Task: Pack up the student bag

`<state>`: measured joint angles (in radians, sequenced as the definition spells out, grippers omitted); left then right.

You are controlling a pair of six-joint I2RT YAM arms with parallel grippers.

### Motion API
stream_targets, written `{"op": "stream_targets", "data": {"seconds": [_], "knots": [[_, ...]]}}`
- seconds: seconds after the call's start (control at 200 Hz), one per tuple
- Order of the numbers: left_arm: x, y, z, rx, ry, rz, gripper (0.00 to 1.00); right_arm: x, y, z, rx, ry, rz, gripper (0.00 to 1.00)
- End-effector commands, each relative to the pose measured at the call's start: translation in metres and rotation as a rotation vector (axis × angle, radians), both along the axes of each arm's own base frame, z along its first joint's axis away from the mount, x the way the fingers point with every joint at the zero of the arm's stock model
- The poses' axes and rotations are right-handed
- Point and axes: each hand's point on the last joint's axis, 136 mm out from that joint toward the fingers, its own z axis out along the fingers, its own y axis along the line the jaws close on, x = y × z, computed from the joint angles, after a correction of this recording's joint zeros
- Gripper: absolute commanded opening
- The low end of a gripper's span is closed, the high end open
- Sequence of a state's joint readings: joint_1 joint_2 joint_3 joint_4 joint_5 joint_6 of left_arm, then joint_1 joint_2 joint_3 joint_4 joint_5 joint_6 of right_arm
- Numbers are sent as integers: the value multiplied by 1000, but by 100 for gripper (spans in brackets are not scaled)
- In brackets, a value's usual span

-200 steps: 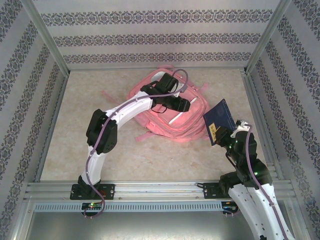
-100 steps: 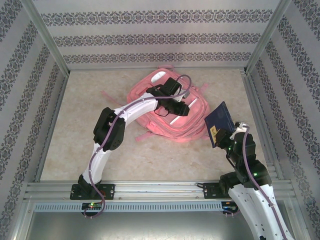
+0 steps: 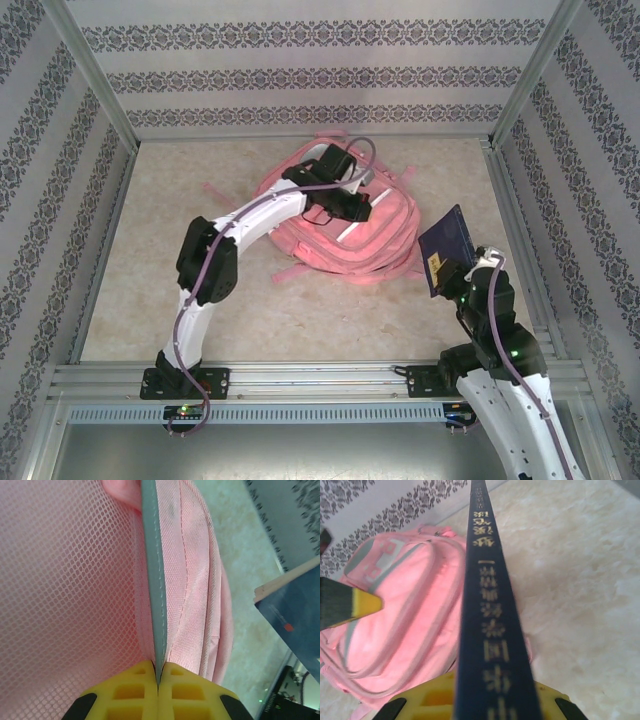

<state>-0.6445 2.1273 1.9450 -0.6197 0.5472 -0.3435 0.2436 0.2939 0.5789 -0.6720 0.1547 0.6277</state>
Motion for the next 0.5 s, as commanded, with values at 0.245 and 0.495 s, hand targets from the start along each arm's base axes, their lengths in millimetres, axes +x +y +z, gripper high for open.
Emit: {"op": "stream_targets", "data": {"seconds": [0.245, 0.495], "knots": [[2, 51, 136, -264, -122, 11, 0, 13, 25, 20, 157, -69, 79, 0], [-1, 50, 145, -319, -121, -34, 0, 45, 86, 15, 579, -52, 305, 0]]}}
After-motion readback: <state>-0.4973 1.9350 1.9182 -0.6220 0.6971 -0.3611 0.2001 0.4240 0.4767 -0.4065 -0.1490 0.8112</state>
